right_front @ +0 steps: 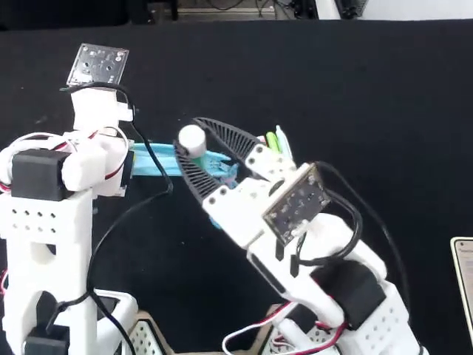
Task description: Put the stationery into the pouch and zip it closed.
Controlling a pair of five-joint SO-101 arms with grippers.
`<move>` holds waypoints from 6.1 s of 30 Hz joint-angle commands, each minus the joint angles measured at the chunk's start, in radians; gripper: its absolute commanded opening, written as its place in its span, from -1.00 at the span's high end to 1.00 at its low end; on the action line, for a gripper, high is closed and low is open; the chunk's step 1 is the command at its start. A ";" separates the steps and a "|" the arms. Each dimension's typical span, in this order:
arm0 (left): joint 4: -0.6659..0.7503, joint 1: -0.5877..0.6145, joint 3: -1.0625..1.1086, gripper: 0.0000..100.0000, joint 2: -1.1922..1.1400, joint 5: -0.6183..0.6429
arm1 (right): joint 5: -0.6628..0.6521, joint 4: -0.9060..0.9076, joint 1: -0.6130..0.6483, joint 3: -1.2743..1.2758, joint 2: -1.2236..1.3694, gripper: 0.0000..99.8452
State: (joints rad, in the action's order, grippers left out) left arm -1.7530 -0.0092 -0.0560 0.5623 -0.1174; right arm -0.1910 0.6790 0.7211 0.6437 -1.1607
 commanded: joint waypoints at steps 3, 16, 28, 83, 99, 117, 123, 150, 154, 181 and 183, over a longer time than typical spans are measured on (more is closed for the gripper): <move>-0.005 0.007 -0.008 0.94 0.000 0.009 | -0.002 -0.118 0.064 0.042 -0.018 0.98; -0.006 0.007 -0.008 0.94 0.000 0.006 | 0.002 -0.608 -0.008 0.389 -0.018 0.98; -0.006 0.007 -0.008 0.94 0.000 0.005 | 0.003 -0.634 -0.035 0.506 -0.019 0.98; -0.006 0.007 0.018 0.94 0.000 0.005 | 0.124 0.087 -0.577 0.116 0.832 0.66; -0.006 0.007 0.018 0.94 0.000 0.005 | 0.121 0.089 -0.545 -0.157 1.205 0.66; -0.006 0.007 0.015 0.94 0.000 0.003 | -0.009 0.353 -0.689 -0.199 0.961 0.98; -0.006 0.007 0.022 0.94 0.000 0.003 | -0.209 0.411 -0.842 -0.213 0.897 0.98; -0.006 0.007 0.021 0.94 0.000 0.003 | -0.516 0.391 -1.295 -0.532 1.573 0.93; -0.006 0.007 0.018 0.94 0.000 0.003 | -0.516 0.489 -1.292 -0.627 1.641 0.74; -0.006 0.007 0.022 0.94 0.000 0.003 | -0.526 0.914 -1.315 -0.734 1.199 0.98; -0.006 0.007 0.022 0.94 0.000 0.003 | -0.526 0.953 -1.315 -0.734 1.101 0.98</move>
State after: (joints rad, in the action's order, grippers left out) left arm -1.7530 -0.0061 -0.0299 0.5639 -0.1128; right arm -0.7020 1.5704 -0.5831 -0.0744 0.1189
